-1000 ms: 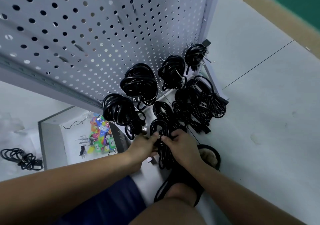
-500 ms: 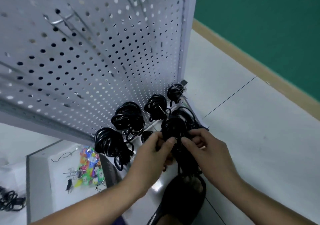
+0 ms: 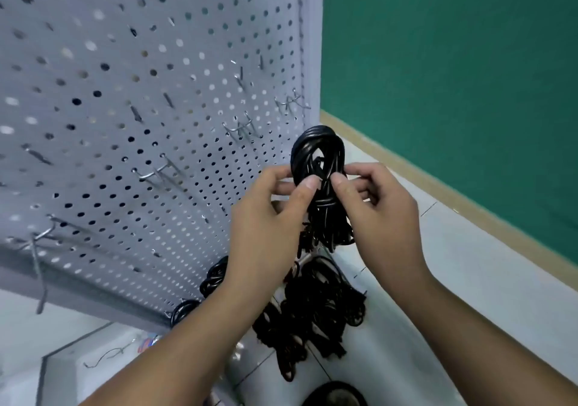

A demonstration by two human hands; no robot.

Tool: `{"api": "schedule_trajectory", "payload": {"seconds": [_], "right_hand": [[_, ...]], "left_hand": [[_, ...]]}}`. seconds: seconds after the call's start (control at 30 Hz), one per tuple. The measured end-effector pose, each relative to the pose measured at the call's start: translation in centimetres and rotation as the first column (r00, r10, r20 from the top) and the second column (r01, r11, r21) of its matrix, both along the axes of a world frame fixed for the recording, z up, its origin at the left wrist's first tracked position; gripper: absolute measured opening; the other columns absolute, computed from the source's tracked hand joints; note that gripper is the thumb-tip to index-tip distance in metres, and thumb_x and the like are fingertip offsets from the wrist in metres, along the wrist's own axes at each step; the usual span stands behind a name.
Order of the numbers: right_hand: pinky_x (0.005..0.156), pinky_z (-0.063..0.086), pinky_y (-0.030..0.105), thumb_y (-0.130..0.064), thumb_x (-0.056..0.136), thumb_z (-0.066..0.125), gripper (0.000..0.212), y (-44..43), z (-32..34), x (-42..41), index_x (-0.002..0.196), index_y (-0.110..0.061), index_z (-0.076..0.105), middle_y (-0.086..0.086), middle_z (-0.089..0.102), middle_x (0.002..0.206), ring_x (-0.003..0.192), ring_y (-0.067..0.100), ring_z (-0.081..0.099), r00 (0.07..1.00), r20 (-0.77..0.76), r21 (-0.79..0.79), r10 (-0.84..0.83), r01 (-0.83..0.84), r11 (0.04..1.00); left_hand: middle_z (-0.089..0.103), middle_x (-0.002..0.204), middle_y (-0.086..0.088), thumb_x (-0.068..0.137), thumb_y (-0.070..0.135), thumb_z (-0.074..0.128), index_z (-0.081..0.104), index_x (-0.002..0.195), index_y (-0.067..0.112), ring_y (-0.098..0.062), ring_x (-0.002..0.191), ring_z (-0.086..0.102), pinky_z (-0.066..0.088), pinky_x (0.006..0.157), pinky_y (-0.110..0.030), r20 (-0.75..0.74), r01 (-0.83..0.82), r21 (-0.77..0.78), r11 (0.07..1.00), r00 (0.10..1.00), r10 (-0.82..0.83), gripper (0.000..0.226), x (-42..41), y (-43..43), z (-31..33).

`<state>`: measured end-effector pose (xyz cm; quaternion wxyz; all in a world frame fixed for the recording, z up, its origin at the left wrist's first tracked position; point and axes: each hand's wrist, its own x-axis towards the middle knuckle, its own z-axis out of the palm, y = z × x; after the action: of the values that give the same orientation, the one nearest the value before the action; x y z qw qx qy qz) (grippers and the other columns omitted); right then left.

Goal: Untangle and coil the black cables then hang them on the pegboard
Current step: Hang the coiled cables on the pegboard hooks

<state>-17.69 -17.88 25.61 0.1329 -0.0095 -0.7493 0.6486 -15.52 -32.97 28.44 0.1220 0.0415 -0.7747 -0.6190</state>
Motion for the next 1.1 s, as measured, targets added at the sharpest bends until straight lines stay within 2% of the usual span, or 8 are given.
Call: {"api": "schedule_trajectory", "payload": {"seconds": [0.13,0.33,0.4,0.5,0.73,0.87,0.97,1.1], "right_hand": [[0.071,0.049,0.02,-0.036,0.103,0.074,0.009,0.0,2.4,-1.8,0.108,-0.028,0.074,-0.012,0.069,0.078,0.075,0.006,0.064,0.996,-0.092,-0.045,-0.019,0.014,0.999],[0.071,0.052,0.027,-0.034,0.101,0.074,0.008,-1.2,4.1,-5.2,0.099,-0.027,0.074,-0.015,0.066,0.072,0.07,0.007,0.063,0.994,-0.108,-0.034,-0.02,0.016,0.999],[0.069,0.052,0.028,-0.033,0.102,0.073,0.008,-1.5,3.7,-6.3,0.098,-0.026,0.074,-0.016,0.067,0.069,0.066,0.006,0.064,0.997,-0.073,-0.019,-0.003,0.002,1.0],[0.069,0.054,0.035,-0.038,0.1,0.074,0.011,-1.9,2.4,-7.2,0.099,-0.027,0.075,-0.01,0.069,0.07,0.066,0.011,0.065,1.0,-0.028,-0.013,0.01,-0.011,1.0],[0.067,0.047,0.027,-0.04,0.102,0.07,0.011,-2.7,1.9,-7.9,0.104,-0.029,0.071,-0.013,0.07,0.069,0.065,0.005,0.064,0.999,0.005,0.066,0.043,-0.044,0.997],[0.078,0.058,0.032,-0.044,0.102,0.07,0.018,-1.8,-0.5,-6.8,0.108,-0.027,0.073,-0.017,0.07,0.079,0.077,0.002,0.067,0.999,0.024,0.078,0.047,-0.048,0.996],[0.089,0.062,0.041,-0.045,0.103,0.067,0.017,-0.8,-4.2,-4.5,0.111,-0.031,0.071,-0.012,0.073,0.092,0.09,0.009,0.069,0.998,0.062,0.11,0.027,-0.034,0.993],[0.079,0.055,0.024,-0.033,0.104,0.068,0.005,-0.5,-10.4,-0.5,0.102,-0.029,0.07,-0.013,0.071,0.089,0.085,0.006,0.067,0.984,0.164,0.192,0.072,-0.103,0.976]], "left_hand": [[0.075,0.095,0.022,0.1,0.044,0.073,0.068,0.105,0.042,-0.006,0.083,0.076,0.064,0.08,-0.046,-0.106,-0.039,-0.03,0.999,0.994,0.035,0.008,-1.5,0.7,2.6],[0.074,0.093,0.017,0.102,0.052,0.067,0.07,0.11,0.037,-0.011,0.088,0.075,0.062,0.084,-0.05,-0.126,-0.142,-0.031,0.989,0.983,0.137,0.017,-4.0,0.7,3.4],[0.073,0.095,0.015,0.105,0.049,0.062,0.065,0.122,0.039,-0.006,0.085,0.072,0.06,0.083,-0.044,-0.163,-0.175,-0.109,0.978,0.974,0.156,0.02,-4.2,0.8,2.9],[0.069,0.12,0.017,0.109,0.04,0.056,0.045,0.149,0.042,-0.002,0.085,0.07,0.058,0.084,-0.037,-0.189,-0.177,-0.248,0.952,0.973,0.132,0.042,-3.6,0.8,1.8],[0.05,0.155,0.02,0.106,0.021,0.06,0.031,0.161,0.039,-0.003,0.135,0.058,0.058,0.102,-0.044,-0.219,-0.09,-0.316,0.944,0.975,0.02,0.065,-2.8,-0.4,-1.6],[0.055,0.138,0.02,0.107,0.023,0.059,0.048,0.149,0.031,0.002,0.122,0.061,0.059,0.089,-0.028,-0.136,-0.073,-0.352,0.933,0.99,0.027,0.044,-1.0,-2.0,-5.0],[0.063,0.123,0.02,0.106,0.026,0.062,0.057,0.134,0.031,0.003,0.106,0.065,0.057,0.083,-0.027,-0.006,-0.04,-0.372,0.928,0.999,0.041,0.029,1.0,-3.2,-8.5],[0.072,0.092,0.014,0.104,0.023,0.066,0.066,0.114,0.031,-0.006,0.083,0.068,0.053,0.073,-0.024,0.173,0.034,-0.33,0.943,0.985,0.026,0.013,3.5,-4.5,-14.1]]}}
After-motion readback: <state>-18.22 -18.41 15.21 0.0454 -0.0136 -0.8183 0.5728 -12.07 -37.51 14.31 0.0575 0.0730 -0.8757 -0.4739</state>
